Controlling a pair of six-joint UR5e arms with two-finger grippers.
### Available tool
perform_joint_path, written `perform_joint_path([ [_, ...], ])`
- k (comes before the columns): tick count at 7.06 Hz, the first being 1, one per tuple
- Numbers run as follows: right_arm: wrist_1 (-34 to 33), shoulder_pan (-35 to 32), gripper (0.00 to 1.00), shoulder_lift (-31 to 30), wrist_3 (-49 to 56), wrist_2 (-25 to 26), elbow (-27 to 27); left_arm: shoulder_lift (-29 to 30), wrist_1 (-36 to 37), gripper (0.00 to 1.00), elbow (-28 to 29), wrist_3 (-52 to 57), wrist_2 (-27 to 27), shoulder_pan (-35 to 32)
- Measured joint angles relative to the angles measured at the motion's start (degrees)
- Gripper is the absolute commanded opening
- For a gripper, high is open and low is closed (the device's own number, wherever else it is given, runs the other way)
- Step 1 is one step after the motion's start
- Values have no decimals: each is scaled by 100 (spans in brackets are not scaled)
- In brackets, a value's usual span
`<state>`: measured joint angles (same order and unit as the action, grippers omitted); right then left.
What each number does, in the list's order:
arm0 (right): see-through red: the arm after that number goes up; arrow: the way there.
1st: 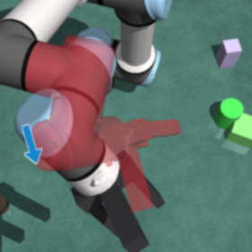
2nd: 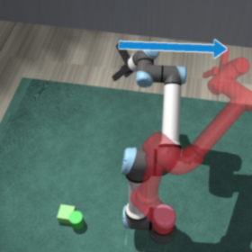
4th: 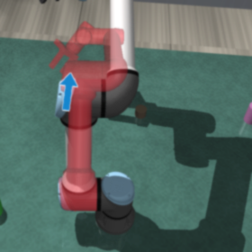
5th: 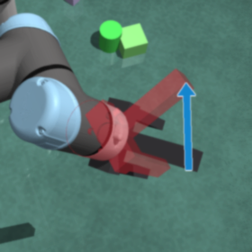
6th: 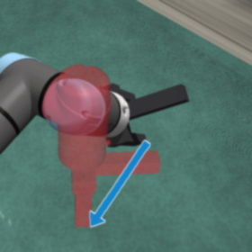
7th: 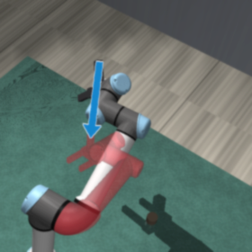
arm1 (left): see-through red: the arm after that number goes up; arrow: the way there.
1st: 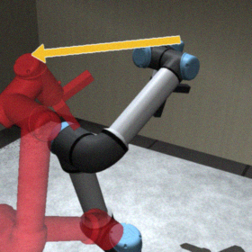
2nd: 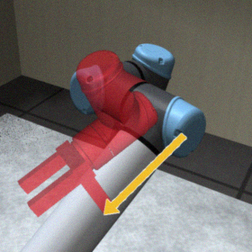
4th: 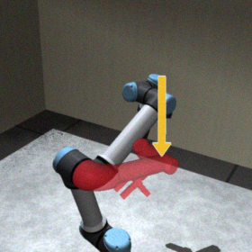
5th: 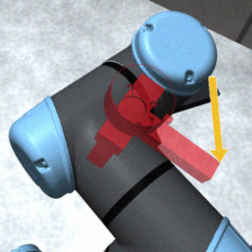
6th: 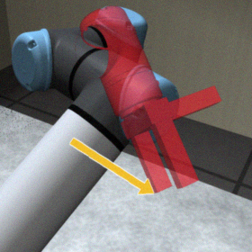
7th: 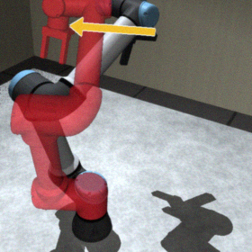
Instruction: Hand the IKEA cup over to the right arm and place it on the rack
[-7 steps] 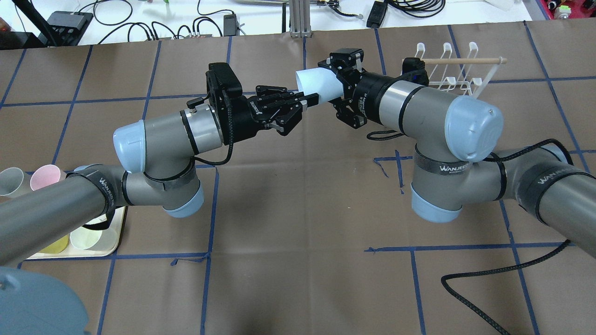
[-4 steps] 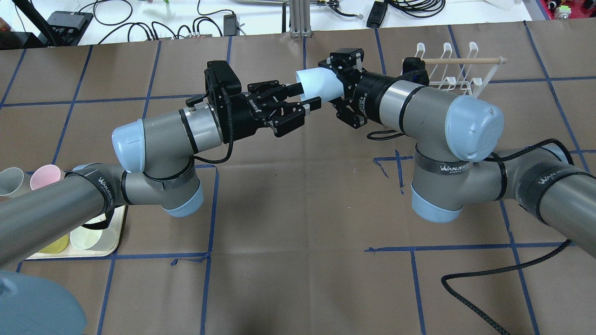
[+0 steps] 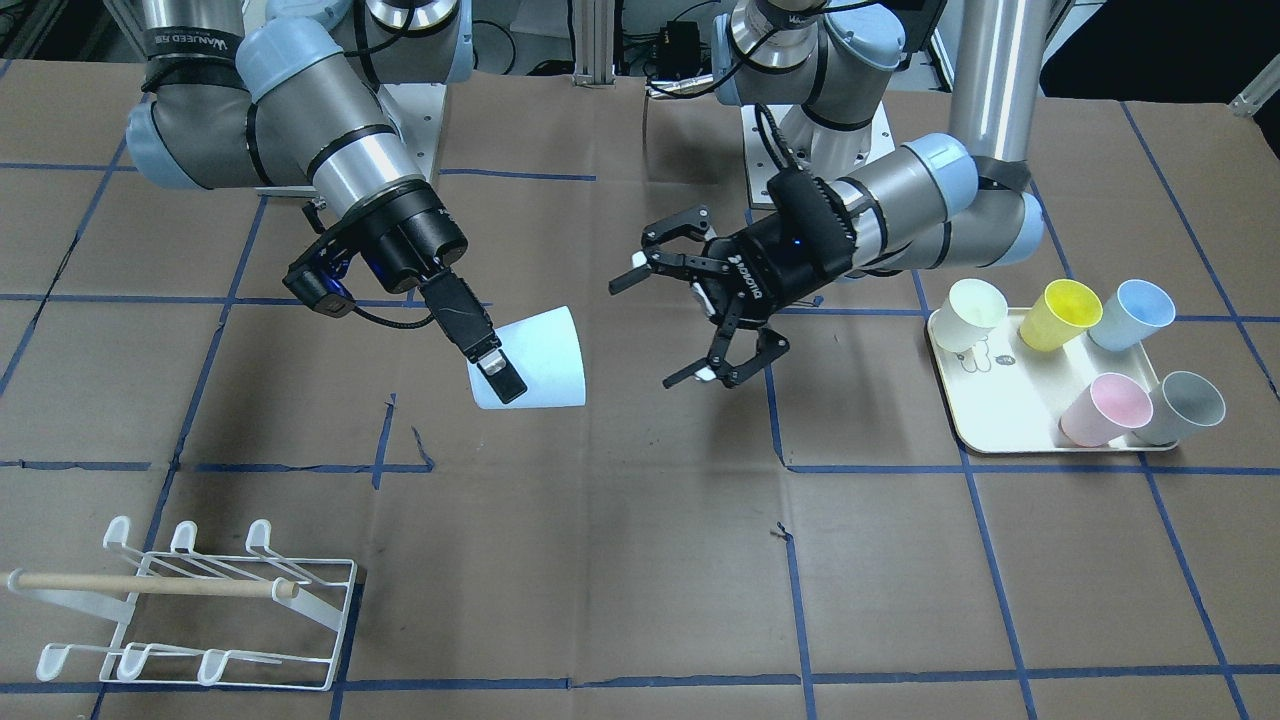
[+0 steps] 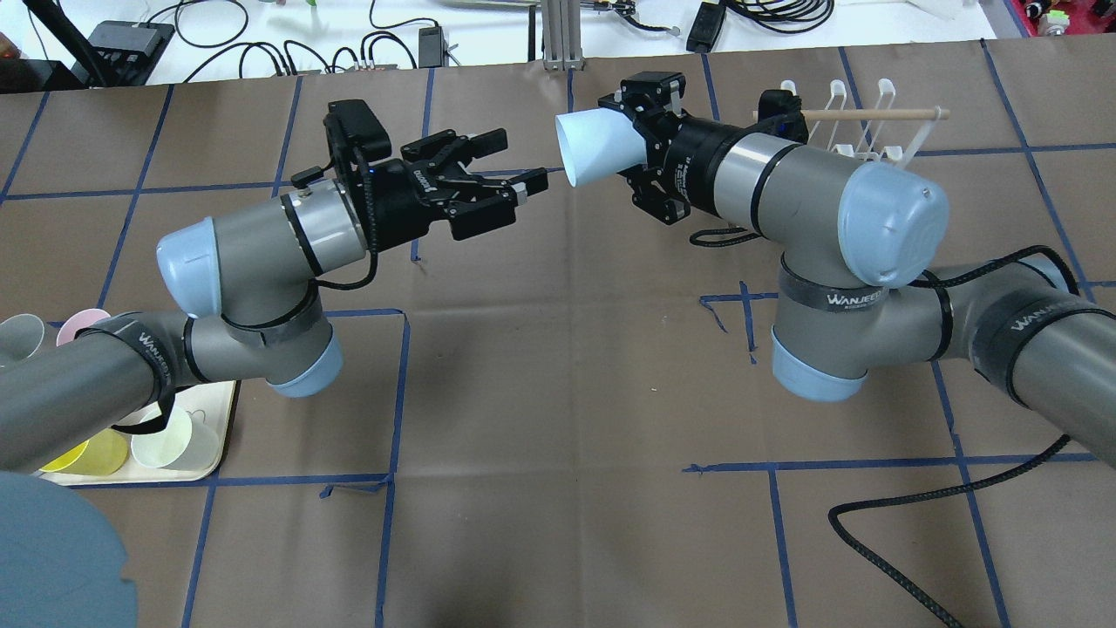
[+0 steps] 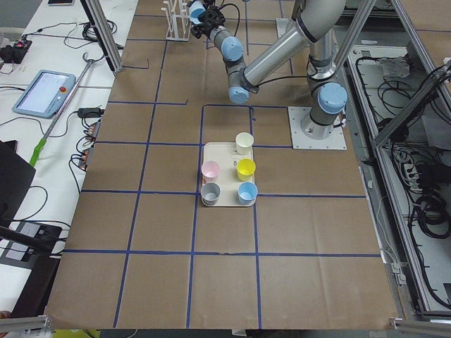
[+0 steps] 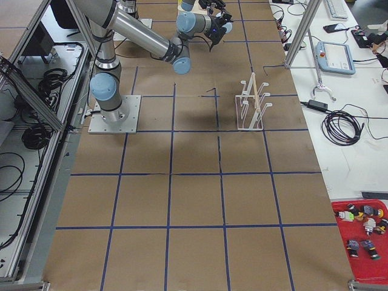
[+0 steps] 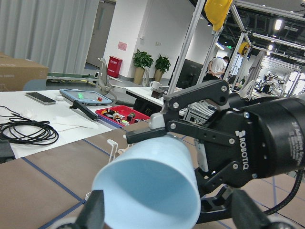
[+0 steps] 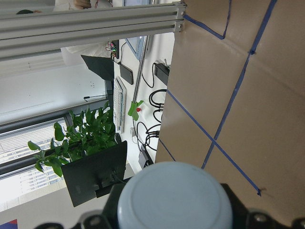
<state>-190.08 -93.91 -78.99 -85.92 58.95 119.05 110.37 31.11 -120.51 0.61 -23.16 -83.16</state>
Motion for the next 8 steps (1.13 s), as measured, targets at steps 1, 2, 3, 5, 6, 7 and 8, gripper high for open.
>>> perform_joint_path([
  [1,-36,138,32,111,140,27,-92,34,0,96,29,1,170,325],
  [2,-76,336,32,187,597,63,-188,97,-93,96,148,3,184,486],
  [3,-92,561,31,225,1478,88,-298,148,-499,96,425,7,-68,547],
  [5,-105,939,31,346,3568,188,-435,146,-1957,96,1010,12,-1292,515],
  [6,-128,1070,31,476,4660,366,-525,67,-2925,96,1244,16,-2174,427],
  [7,-267,1158,31,628,5604,669,-639,-61,-4158,97,1526,16,-3219,242],
  [8,-513,1207,31,812,6262,1029,-727,-197,-5505,98,1881,12,-4315,-62],
])
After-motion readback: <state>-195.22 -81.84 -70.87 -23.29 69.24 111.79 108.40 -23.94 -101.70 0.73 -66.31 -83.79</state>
